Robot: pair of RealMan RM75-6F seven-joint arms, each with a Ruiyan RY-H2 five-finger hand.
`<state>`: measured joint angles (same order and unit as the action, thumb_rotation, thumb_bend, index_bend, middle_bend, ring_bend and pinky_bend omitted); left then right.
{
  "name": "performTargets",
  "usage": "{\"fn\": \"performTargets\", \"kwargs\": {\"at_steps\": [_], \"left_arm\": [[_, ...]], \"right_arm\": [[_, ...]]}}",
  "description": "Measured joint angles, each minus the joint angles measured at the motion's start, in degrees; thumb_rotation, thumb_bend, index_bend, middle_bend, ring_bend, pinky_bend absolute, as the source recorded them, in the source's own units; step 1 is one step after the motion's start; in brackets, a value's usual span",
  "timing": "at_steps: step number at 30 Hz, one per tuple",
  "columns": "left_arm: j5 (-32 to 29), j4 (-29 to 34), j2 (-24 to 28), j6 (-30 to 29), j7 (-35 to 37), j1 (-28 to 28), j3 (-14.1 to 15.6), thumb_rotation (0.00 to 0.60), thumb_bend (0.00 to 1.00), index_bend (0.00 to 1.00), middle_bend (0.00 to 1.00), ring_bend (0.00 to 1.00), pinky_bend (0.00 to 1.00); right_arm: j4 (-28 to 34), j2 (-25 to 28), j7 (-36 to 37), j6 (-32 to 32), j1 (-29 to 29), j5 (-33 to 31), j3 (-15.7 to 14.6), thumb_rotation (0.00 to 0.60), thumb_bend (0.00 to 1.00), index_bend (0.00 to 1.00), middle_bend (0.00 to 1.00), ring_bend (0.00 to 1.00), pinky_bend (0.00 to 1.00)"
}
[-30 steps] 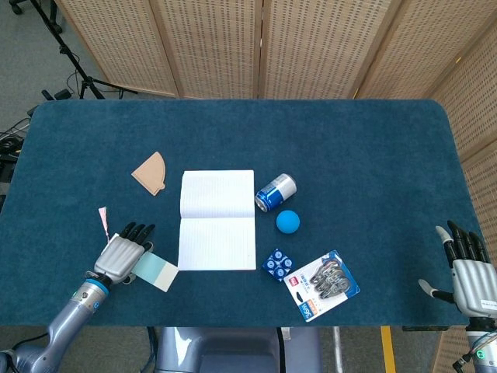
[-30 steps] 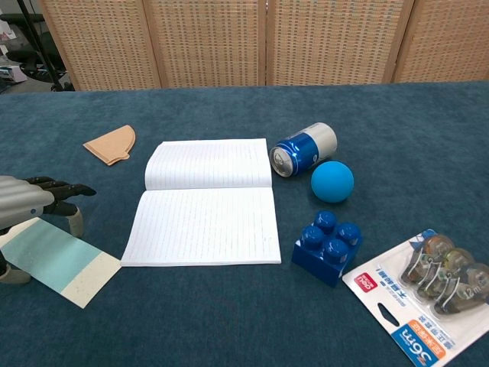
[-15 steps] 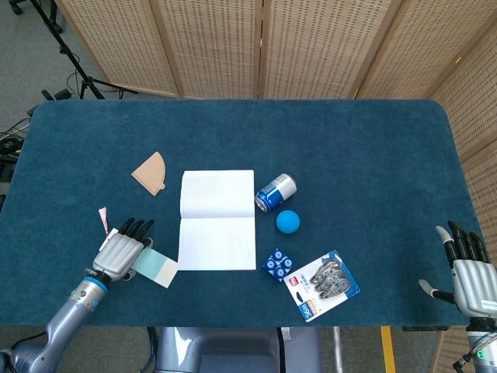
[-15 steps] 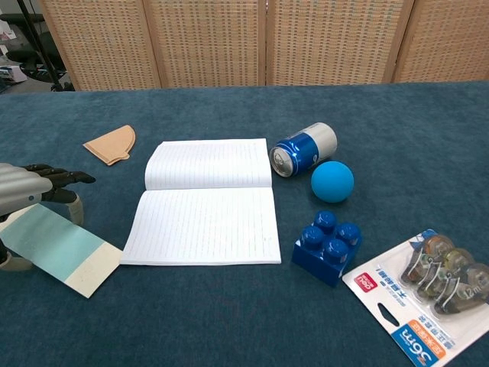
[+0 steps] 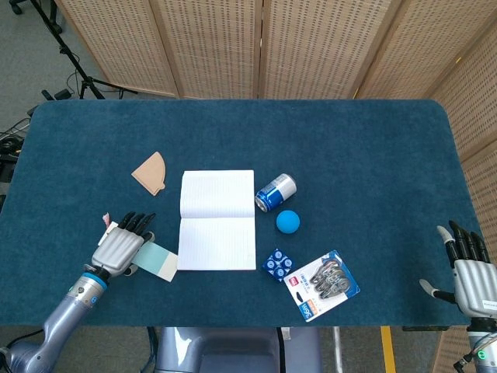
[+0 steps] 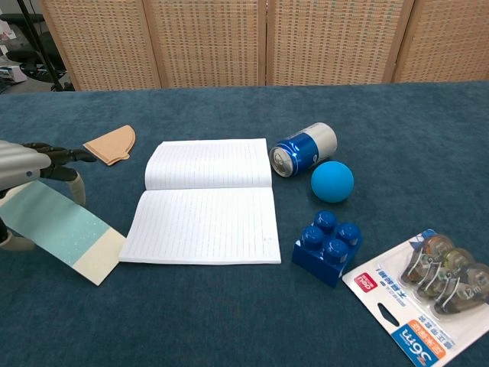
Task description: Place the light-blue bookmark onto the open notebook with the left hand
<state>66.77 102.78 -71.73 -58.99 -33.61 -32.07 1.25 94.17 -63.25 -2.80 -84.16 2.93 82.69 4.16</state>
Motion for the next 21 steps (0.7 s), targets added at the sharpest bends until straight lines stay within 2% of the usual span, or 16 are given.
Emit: {"fn": "performTargets", "kwargs": {"at_steps": [21], "left_arm": [[-1.90,6.26,7.02,-0.19,0.33,-0.90,-0.98,0.600,0.48,0.54,0.00,0.00,0.00]], "right_arm": [[0.13,-0.02,-0.12,-0.11,-0.03,0.28,-0.08,0.600,0.05,0.00,0.00,0.00,0.00]]}}
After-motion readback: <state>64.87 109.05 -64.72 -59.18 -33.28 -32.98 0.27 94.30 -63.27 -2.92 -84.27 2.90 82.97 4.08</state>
